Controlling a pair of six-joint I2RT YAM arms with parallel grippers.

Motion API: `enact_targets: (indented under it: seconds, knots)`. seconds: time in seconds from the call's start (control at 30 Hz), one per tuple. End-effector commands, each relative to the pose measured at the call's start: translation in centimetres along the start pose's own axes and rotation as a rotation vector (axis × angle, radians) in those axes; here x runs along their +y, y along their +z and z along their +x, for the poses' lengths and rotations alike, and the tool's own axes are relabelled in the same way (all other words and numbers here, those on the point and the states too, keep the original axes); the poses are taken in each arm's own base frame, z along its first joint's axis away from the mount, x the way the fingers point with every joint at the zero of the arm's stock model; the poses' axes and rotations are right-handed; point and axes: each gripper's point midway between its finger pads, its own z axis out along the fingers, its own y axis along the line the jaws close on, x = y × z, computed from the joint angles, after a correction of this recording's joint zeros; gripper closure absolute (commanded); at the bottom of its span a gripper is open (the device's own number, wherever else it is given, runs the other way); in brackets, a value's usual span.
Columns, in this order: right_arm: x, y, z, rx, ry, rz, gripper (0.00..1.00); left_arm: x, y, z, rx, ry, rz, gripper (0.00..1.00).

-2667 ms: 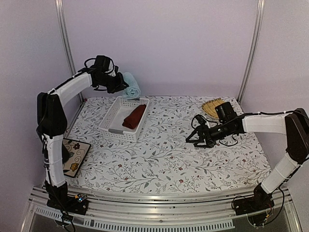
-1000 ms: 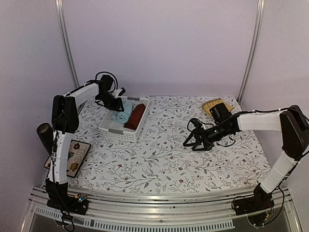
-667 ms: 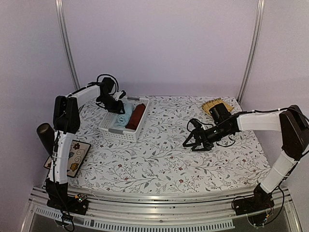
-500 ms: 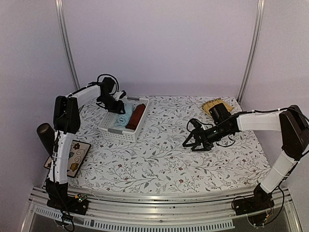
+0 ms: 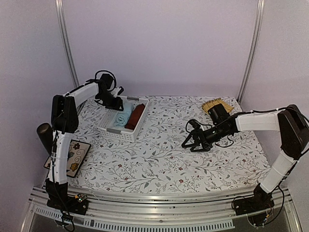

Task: Roll the towels
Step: Place the towel in the bin, then adjust the towel in the bin.

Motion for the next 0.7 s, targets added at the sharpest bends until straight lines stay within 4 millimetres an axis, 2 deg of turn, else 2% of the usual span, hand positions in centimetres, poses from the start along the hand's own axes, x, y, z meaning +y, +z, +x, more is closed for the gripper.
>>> enact_targets:
  seconds: [0.0, 0.13, 0.3, 0.5, 0.57, 0.67]
  knots:
    - [0.4, 0.3, -0.6, -0.008, -0.018, -0.010, 0.01, -0.3, -3.9, -3.2, -0.112, 0.010, -0.004, 0.49]
    - [0.6, 0.3, -0.7, -0.010, -0.021, -0.012, 0.01, -1.2, -4.9, -3.7, -0.129, 0.020, 0.011, 0.49]
    - [0.6, 0.4, -0.8, -0.011, -0.023, -0.012, 0.01, -4.2, -5.7, -2.6, -0.109, 0.020, 0.087, 0.51]
    - [0.6, 0.5, -0.7, -0.008, -0.029, -0.014, 0.01, -8.8, -4.4, 0.5, -0.024, 0.004, 0.217, 0.67]
    - [0.5, 0.5, -0.6, -0.008, -0.029, -0.015, 0.01, -9.2, -3.7, 1.5, 0.004, -0.006, 0.223, 0.72]
    - [0.7, 0.6, -0.6, -0.008, -0.033, -0.017, 0.01, -8.7, -2.7, 2.5, 0.020, -0.031, 0.212, 0.77]
